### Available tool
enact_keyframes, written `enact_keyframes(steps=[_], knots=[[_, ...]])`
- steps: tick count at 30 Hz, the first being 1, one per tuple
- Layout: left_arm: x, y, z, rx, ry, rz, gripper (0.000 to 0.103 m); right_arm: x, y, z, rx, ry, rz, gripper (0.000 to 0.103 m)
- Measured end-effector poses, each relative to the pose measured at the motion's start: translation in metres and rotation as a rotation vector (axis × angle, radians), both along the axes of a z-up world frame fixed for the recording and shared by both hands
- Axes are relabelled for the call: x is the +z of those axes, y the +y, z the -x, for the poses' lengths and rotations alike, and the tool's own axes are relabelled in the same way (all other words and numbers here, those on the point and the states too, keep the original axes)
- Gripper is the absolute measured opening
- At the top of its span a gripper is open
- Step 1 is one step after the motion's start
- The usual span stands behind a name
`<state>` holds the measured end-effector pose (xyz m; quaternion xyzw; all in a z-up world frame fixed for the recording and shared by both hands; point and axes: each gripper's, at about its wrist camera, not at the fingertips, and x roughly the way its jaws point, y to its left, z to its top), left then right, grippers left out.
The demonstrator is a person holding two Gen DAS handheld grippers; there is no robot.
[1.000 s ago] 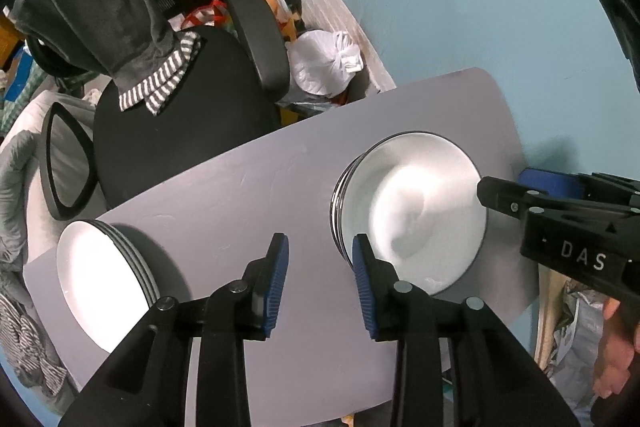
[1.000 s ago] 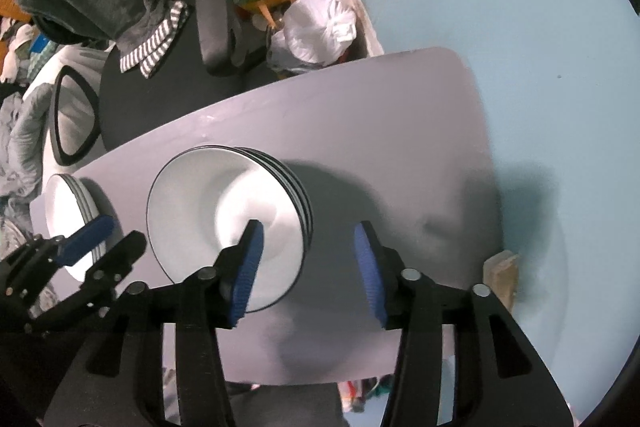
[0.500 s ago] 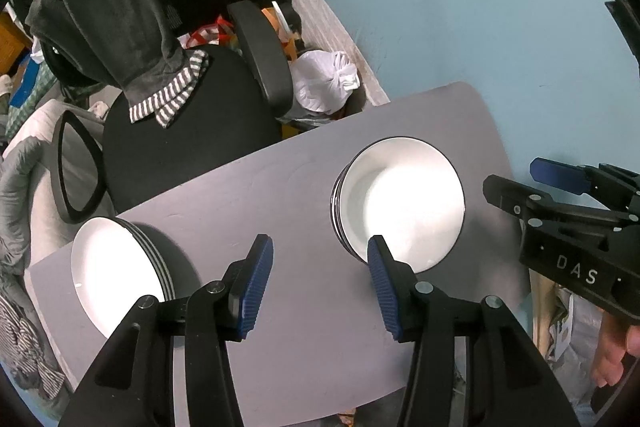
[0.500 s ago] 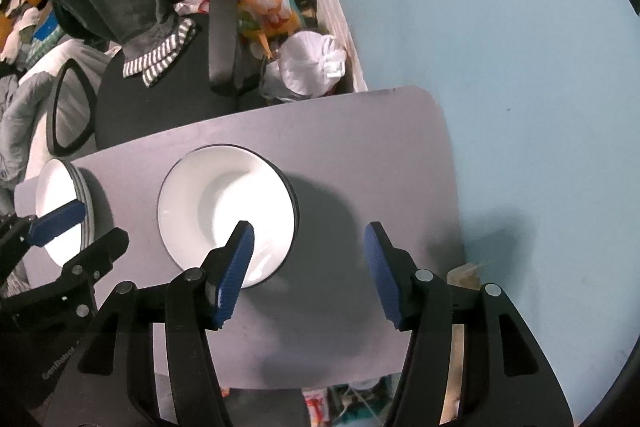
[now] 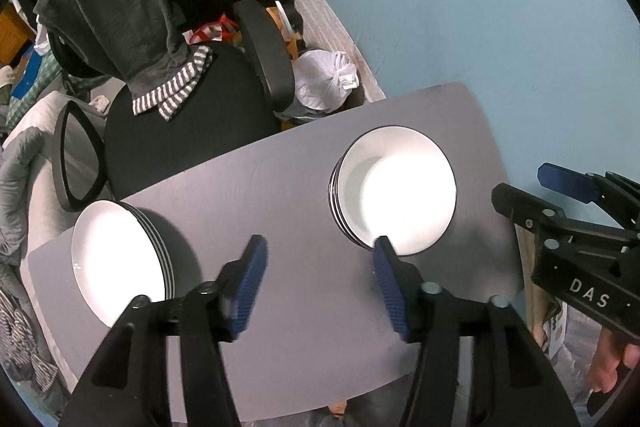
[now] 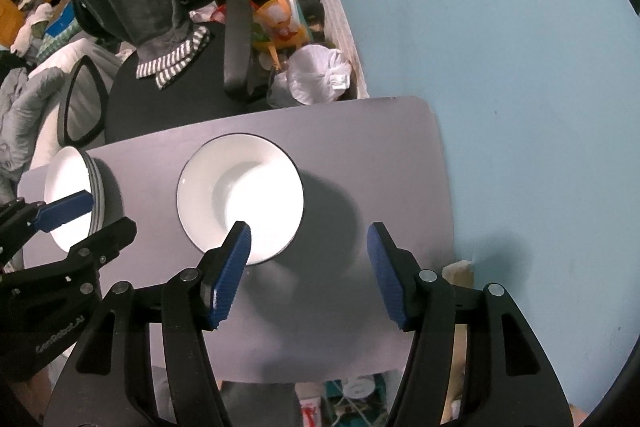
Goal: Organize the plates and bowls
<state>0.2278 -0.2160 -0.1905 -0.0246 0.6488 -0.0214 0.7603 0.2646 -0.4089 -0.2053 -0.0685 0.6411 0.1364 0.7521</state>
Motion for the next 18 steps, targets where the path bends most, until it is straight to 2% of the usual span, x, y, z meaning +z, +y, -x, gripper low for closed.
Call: enact_keyframes(steps=[9,12,18], knots=[[-0.010,0.002,0.002,0.015,0.022,0.003,0.065,-0.012,-0.018,0.001,-0.038,0.030,-0.025,0.060],[-0.015,0.001,0.001,0.016,0.026,0.018,0.073,-0.019,-0.022,-0.001,-0.047,0.041,-0.040,0.060],[-0.031,-0.002,-0.004,0.016,0.055,0.023,0.074,-0.036,-0.030,-0.003,-0.062,0.069,-0.064,0.060]])
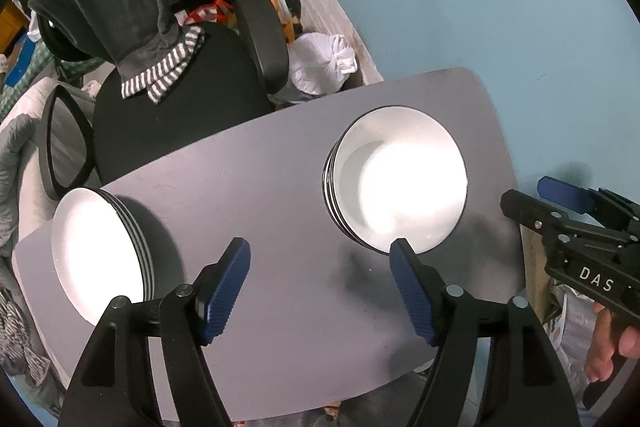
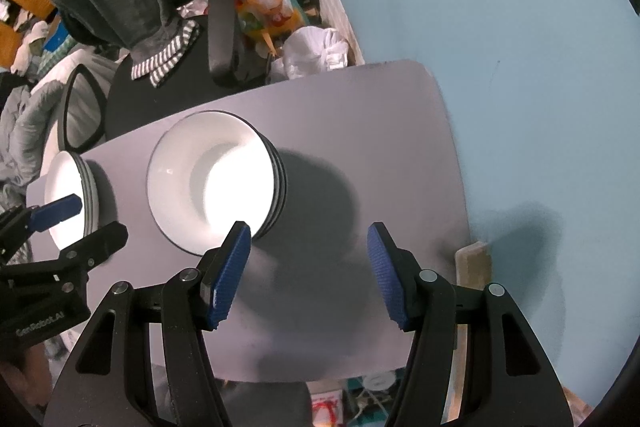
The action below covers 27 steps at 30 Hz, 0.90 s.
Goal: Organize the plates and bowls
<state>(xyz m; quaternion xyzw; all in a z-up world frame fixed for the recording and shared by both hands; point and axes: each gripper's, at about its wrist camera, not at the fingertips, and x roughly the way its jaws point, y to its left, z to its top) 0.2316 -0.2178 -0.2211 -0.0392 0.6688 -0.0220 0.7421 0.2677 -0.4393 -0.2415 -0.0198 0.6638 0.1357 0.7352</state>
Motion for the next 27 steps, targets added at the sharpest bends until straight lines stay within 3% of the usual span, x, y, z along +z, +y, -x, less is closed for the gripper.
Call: enact_keyframes(steps=[10,27], knots=[[-0.017,0.002,-0.011,0.023,0.032,-0.014,0.073,-0.014,-0.008,-0.009,0.014,0.013,-0.005,0.060],[-0.052,0.004,-0.034,0.089,0.109,0.044,0.074,-0.052,0.011,-0.043,0.068,0.093,-0.060,0.060]])
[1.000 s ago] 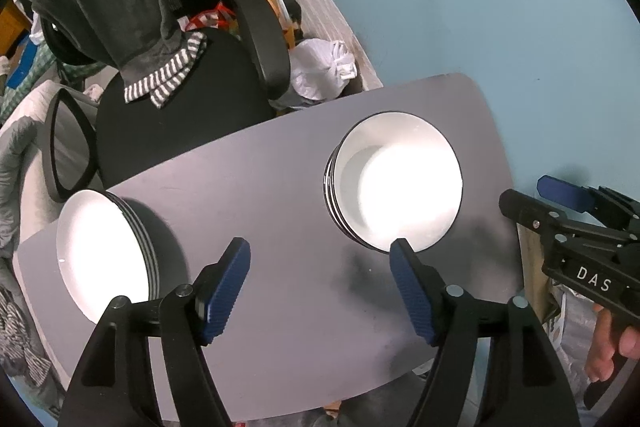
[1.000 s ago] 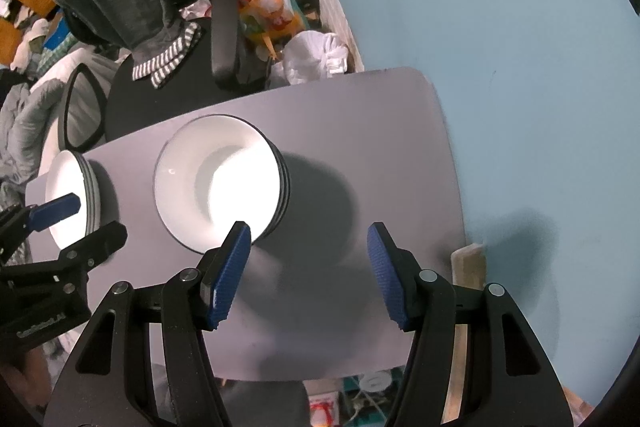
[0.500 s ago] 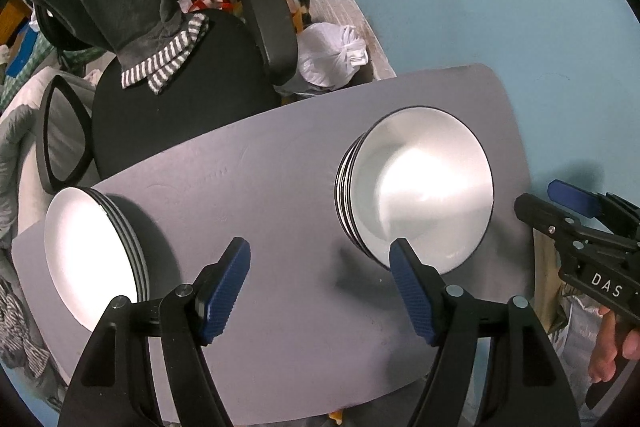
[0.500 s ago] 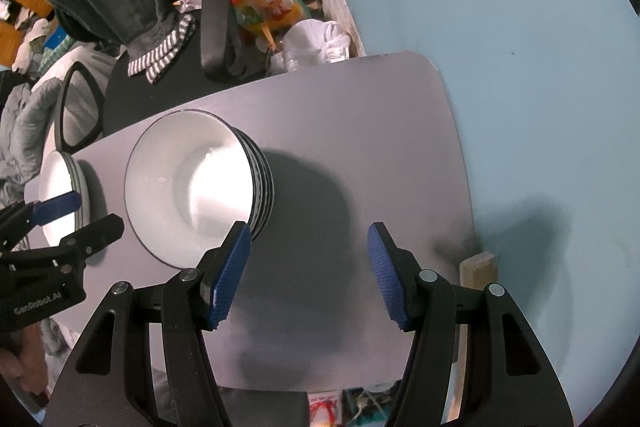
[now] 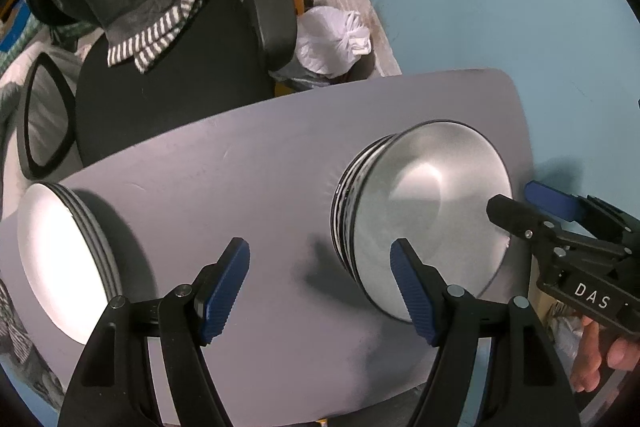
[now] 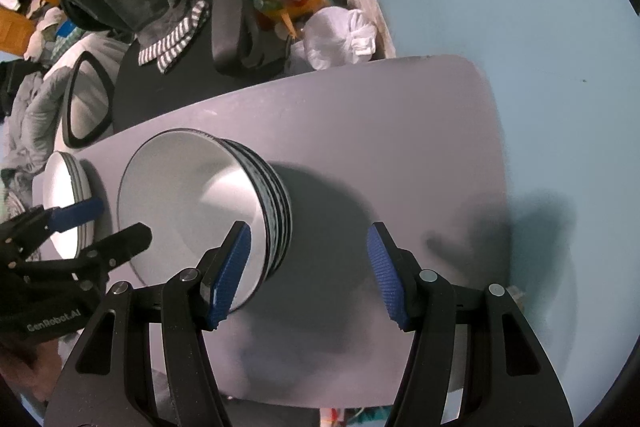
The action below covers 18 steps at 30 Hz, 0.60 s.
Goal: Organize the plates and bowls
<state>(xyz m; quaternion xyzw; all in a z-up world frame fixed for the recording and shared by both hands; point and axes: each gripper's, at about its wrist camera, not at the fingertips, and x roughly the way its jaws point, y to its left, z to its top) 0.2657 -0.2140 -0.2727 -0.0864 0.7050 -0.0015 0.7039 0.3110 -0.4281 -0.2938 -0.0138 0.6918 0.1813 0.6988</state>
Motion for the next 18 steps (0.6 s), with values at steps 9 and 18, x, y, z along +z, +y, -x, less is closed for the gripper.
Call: enact_keyframes(steps=[9,18], knots=[[-0.017,0.003,-0.008,0.042,0.031,0.032,0.074,-0.019,0.008,-0.010,0.016,0.040,-0.003,0.060],[-0.026,0.006,-0.010,0.076,0.049,0.047,0.074,-0.031,0.007,-0.015,0.004,0.071,-0.031,0.060]])
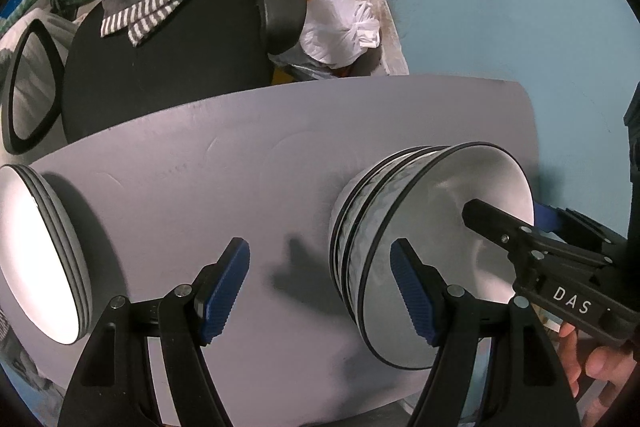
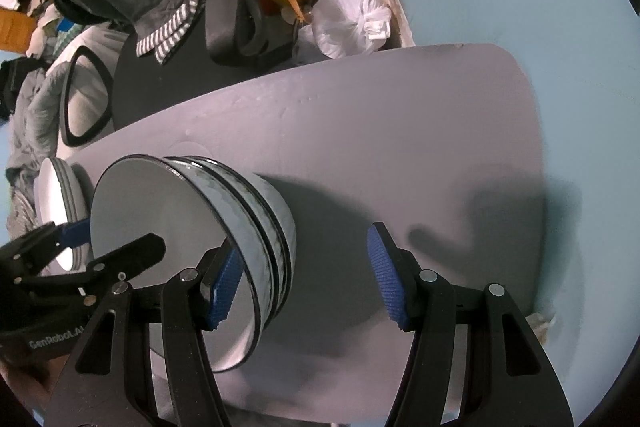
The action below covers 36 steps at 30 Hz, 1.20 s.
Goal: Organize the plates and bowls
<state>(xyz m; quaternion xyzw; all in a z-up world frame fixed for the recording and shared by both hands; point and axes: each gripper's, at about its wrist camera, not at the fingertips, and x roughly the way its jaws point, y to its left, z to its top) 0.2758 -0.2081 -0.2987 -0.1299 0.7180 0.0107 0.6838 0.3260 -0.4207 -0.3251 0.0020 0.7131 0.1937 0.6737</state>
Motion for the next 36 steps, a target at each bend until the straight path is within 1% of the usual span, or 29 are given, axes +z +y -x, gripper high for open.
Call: enact_keyframes(steps=[5,11,19,22,25,28,30,32,33,34,35,36], knots=[[-0.005,0.000,-0.001,0.013,0.012,-0.003,0.074,-0.005,0.002,0.002,0.006,0.017,-0.006,0.060],[-0.010,-0.004,-0.003,-0.001,0.017,-0.016,0.074,-0.006,0.005,0.001,0.004,0.020,-0.033,0.060],[-0.010,0.004,-0.002,0.032,0.015,-0.009,0.073,-0.006,0.009,0.005,-0.022,0.020,-0.031,0.060],[-0.010,0.008,0.000,0.047,0.014,0.015,0.070,-0.006,0.011,0.006,-0.013,0.017,-0.028,0.060],[-0.009,0.008,0.000,0.038,0.006,0.027,0.066,-0.005,0.014,0.006,-0.011,0.015,-0.019,0.060],[-0.008,0.005,-0.001,0.024,0.000,0.048,0.054,-0.005,0.014,0.007,-0.025,0.017,-0.013,0.060],[-0.006,0.003,-0.003,0.016,-0.004,0.066,0.043,-0.005,0.016,0.008,-0.027,0.014,-0.020,0.059],[-0.004,-0.002,-0.005,-0.007,-0.014,0.063,0.038,-0.003,0.018,0.010,-0.022,0.015,-0.038,0.052],[-0.002,-0.004,-0.005,-0.022,-0.021,0.061,0.032,-0.002,0.019,0.011,-0.021,0.022,-0.052,0.044],[-0.001,-0.006,-0.005,-0.032,-0.027,0.065,0.029,-0.001,0.020,0.012,-0.017,0.023,-0.050,0.040],[0.000,-0.008,-0.006,-0.039,-0.032,0.067,0.025,0.000,0.023,0.012,-0.007,0.014,-0.037,0.040],[0.001,-0.009,-0.006,-0.042,-0.033,0.060,0.025,0.002,0.025,0.013,0.006,-0.001,-0.024,0.040]])
